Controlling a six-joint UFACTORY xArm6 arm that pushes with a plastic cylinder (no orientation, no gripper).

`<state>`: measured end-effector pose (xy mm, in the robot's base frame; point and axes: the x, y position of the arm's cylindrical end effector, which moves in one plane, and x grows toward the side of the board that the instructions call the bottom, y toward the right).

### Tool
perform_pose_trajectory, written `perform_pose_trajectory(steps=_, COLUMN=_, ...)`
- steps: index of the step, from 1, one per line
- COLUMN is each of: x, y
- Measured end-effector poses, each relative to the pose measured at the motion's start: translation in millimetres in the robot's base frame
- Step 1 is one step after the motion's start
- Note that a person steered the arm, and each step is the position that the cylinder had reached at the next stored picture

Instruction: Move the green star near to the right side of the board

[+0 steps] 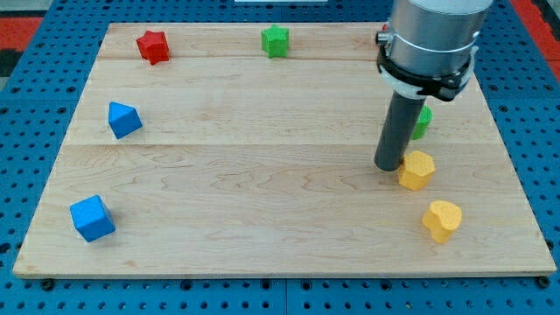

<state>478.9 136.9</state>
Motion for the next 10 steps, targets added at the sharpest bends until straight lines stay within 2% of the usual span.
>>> perform_pose_trajectory(steps=2, x=-0.7, y=21.3)
perform_pose_trajectory(steps=5, x=-94.2, y=-38.2)
perform_pose_trajectory(steps=7, x=-96.5, y=23.1)
perform_pose_trajectory(steps=10, x=-87.5, y=49.5)
